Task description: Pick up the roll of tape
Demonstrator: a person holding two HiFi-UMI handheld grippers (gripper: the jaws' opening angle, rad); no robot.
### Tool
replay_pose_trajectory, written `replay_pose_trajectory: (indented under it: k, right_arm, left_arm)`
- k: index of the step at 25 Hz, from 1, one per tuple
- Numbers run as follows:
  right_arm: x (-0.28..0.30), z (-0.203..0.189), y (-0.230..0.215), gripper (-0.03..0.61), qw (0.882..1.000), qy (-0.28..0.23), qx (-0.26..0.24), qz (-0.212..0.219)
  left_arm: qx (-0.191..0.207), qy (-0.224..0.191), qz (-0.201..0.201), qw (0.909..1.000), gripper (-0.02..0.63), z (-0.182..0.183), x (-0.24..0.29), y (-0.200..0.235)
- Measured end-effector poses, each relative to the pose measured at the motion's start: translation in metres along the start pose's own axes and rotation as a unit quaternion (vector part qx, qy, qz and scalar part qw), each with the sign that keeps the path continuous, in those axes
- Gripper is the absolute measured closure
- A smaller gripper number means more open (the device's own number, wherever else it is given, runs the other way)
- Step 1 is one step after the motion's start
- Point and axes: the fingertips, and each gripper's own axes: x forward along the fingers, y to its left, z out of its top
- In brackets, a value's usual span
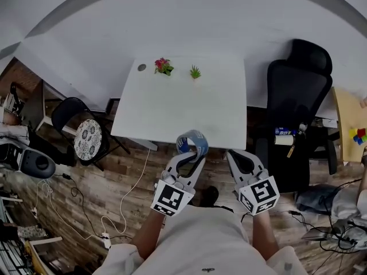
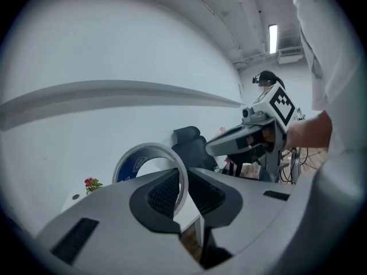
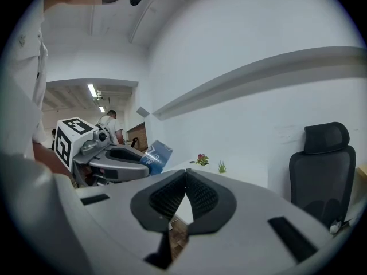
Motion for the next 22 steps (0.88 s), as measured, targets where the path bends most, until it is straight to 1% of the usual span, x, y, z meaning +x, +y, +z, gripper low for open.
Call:
replay_pose_trajectory:
  k: [4,8,10,12,14,16,18,22]
  right_arm:
    - [0.004,0.006,0.003,0.572,1.000,-0.002,-0.001,-0.001]
    - [0.010,0.012,0.005,0.572,1.000,-0.001,-0.009,0.001]
    - [0.013,0.014,0.007,0.572,1.000,0.000,-0.014,0.003]
    - [0.016,0.018,0.007,0.572,1.000,-0.003,-0.016,0.001]
    - [0.019,0.022,0.006,0.574,1.000,-0.006,-0.012,-0.003]
    - [0.023,0.025,0.007,0.574,1.000,-0.007,-0.012,-0.003]
    - [0.025,0.027,0.009,0.572,1.000,-0.007,-0.015,-0.001]
    - [0.030,0.032,0.013,0.572,1.000,-0.007,-0.021,0.004]
  left_arm:
    - [-0.030,-0.028,-0.007,0.9991,0.555,0.011,-0.004,0.006]
    - [-0.051,-0.048,-0.013,0.9975,0.555,0.024,-0.009,0.013]
    - [-0.064,-0.054,-0.009,0.9964,0.555,0.029,-0.013,0.017]
    - [-0.070,-0.060,0.002,0.9958,0.555,0.034,-0.018,0.020]
    - [-0.068,-0.064,0.011,0.9956,0.556,0.033,-0.022,0.025]
    - [-0.069,-0.062,0.010,0.9957,0.555,0.029,-0.024,0.029]
    - [-0.081,-0.059,0.012,0.9949,0.555,0.026,-0.025,0.032]
    - [-0.105,-0.075,0.022,0.9913,0.556,0.026,-0.028,0.043]
